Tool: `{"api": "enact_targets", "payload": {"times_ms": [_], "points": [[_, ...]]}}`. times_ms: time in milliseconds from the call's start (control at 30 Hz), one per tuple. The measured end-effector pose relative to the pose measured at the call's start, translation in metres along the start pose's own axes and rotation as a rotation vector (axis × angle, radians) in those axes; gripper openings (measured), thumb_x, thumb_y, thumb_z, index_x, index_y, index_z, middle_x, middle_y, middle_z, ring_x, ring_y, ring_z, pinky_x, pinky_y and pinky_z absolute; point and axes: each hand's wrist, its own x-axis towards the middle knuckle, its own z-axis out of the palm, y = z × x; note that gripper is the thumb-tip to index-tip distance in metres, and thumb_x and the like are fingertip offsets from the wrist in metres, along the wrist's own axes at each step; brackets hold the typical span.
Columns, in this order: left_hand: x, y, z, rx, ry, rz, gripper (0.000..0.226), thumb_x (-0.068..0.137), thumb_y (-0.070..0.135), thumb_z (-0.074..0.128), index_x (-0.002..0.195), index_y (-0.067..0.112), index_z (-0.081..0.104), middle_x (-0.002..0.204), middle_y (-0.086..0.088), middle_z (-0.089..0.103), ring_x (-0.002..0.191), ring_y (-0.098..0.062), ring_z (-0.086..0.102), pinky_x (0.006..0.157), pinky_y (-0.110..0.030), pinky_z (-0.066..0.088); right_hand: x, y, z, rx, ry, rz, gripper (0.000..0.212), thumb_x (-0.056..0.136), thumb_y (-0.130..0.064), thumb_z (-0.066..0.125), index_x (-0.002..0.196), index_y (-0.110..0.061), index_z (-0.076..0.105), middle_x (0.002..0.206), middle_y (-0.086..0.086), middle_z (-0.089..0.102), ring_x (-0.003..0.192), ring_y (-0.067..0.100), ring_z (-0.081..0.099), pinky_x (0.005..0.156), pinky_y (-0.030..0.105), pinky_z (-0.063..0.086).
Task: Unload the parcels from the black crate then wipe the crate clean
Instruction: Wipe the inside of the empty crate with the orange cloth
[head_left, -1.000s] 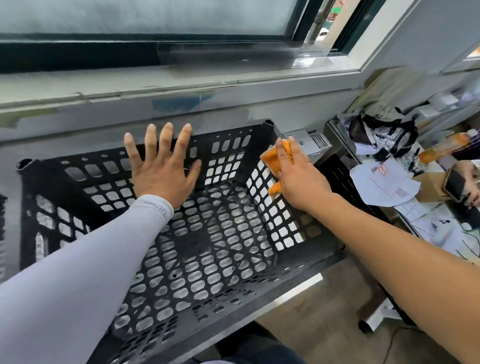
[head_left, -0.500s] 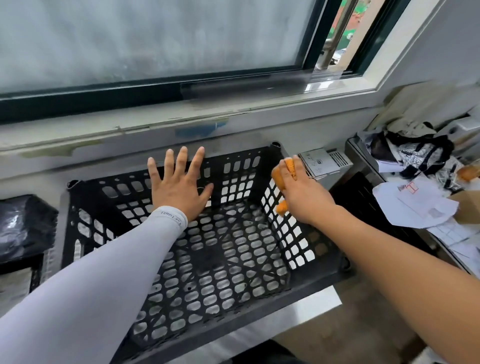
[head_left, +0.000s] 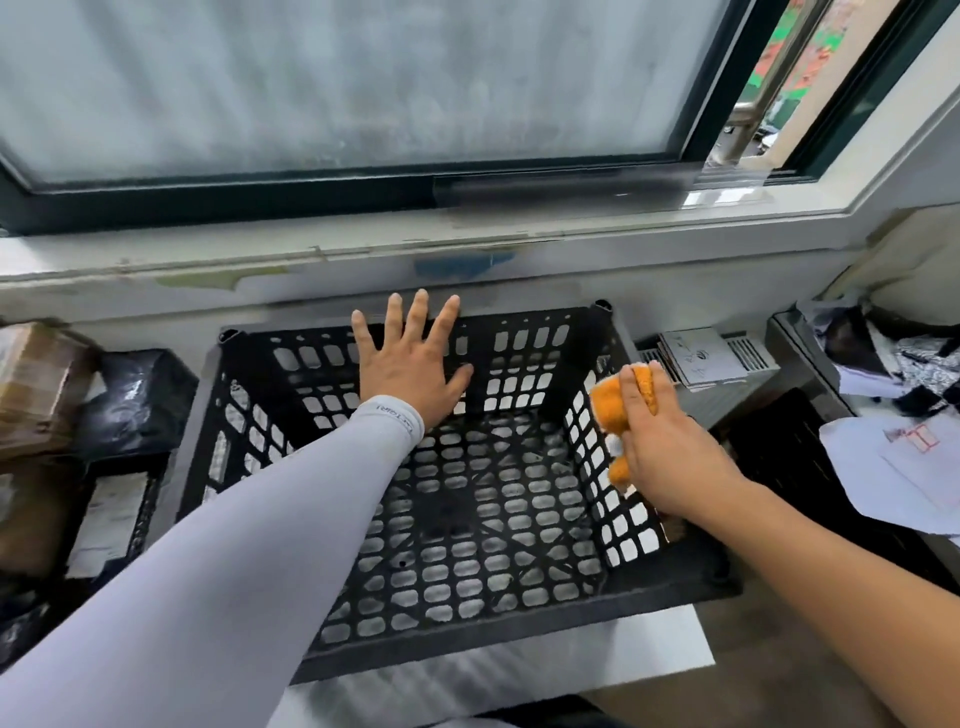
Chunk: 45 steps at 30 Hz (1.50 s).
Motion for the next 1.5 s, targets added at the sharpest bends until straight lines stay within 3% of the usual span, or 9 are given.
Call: {"api": "enact_targets", "payload": {"times_ms": [200,333,467,767,933,1067,1167,1333,1500], "points": [[0.000,0.002,-0.003,0.007,-0.032,-0.018,0.084,0.098,0.072,0.034,0.161,0.043,-0.013,0.174,0.000,-0.004,0.159,-0.032,-0.006,0.121,-0.070,-0.006,0.035,-0.007,-0.017,0.000,-0.004,-0.026,0.095,0.104,-0.034,0.055,0.162,-0.020,-0.020,0.167,0.011,-0.029,0.151,0.042,0.026,0.115,0.050,0.037],[-0.001,0.007,-0.002,0.013,-0.039,-0.034,0.084,0.097,0.073,0.034,0.161,0.043,-0.012,0.174,0.000,-0.003,0.159,-0.032,-0.006,0.121,-0.070,-0.006,0.058,-0.006,-0.019,0.027,0.001,-0.017,0.101,0.101,-0.037,0.060,0.162,-0.021,-0.018,0.167,0.011,-0.026,0.142,0.046,0.039,0.110,0.054,0.040],[-0.001,0.010,0.000,0.003,-0.013,-0.046,0.085,0.096,0.074,0.036,0.161,0.044,-0.010,0.174,-0.001,-0.001,0.159,-0.033,-0.005,0.121,-0.070,-0.006,0.058,0.000,-0.014,0.017,0.023,-0.048,0.108,0.097,-0.045,0.065,0.161,-0.020,-0.019,0.167,0.012,-0.027,0.143,0.044,0.039,0.107,0.053,0.044],[-0.002,0.008,0.002,-0.013,0.007,-0.033,0.084,0.096,0.073,0.035,0.160,0.044,-0.011,0.174,-0.001,-0.002,0.159,-0.033,-0.006,0.121,-0.069,-0.007,0.042,-0.012,-0.017,-0.019,0.040,0.034,0.107,0.098,-0.033,0.067,0.162,-0.022,-0.018,0.166,0.012,-0.030,0.113,0.040,0.057,0.090,0.049,0.052],[0.000,0.008,0.003,-0.007,0.009,-0.020,0.084,0.097,0.074,0.032,0.161,0.042,-0.012,0.174,-0.002,-0.003,0.159,-0.033,-0.007,0.121,-0.069,-0.006,0.021,-0.013,-0.017,0.001,0.018,0.060,0.101,0.100,-0.030,0.062,0.162,-0.024,-0.018,0.166,0.009,-0.031,0.122,0.042,0.054,0.098,0.052,0.050],[0.002,0.013,0.008,0.024,0.029,-0.025,0.086,0.096,0.076,0.026,0.162,0.038,-0.015,0.173,-0.002,-0.010,0.158,-0.037,-0.011,0.120,-0.069,-0.010,-0.006,-0.006,-0.005,-0.025,0.011,0.042,0.091,0.103,-0.023,0.053,0.163,-0.023,-0.016,0.165,0.010,-0.032,0.121,0.039,0.055,0.093,0.051,0.053],[0.006,0.025,0.008,0.045,0.049,0.093,0.085,0.097,0.075,0.026,0.162,0.038,-0.015,0.174,-0.002,-0.009,0.159,-0.035,-0.008,0.122,-0.067,-0.008,-0.016,-0.002,0.001,-0.064,0.015,0.035,0.096,0.101,-0.023,0.059,0.163,-0.022,-0.015,0.165,0.012,-0.032,0.121,0.036,0.056,0.093,0.047,0.053],[0.007,0.046,0.008,-0.020,0.030,0.099,0.086,0.096,0.076,0.030,0.163,0.040,-0.009,0.174,-0.003,-0.002,0.158,-0.039,-0.006,0.123,-0.065,-0.009,-0.003,-0.005,0.000,-0.023,0.027,0.041,0.107,0.097,-0.025,0.067,0.162,-0.024,-0.018,0.165,0.008,-0.033,0.145,0.040,0.035,0.107,0.052,0.047],[0.006,0.037,0.008,0.018,0.009,0.124,0.091,0.094,0.077,0.034,0.161,0.040,-0.015,0.174,-0.003,-0.005,0.158,-0.038,-0.007,0.123,-0.065,-0.005,0.031,-0.012,-0.012,0.103,0.083,0.034,0.109,0.097,-0.035,0.068,0.162,-0.023,-0.019,0.169,0.003,-0.025,0.153,0.038,0.022,0.116,0.055,0.035]]}}
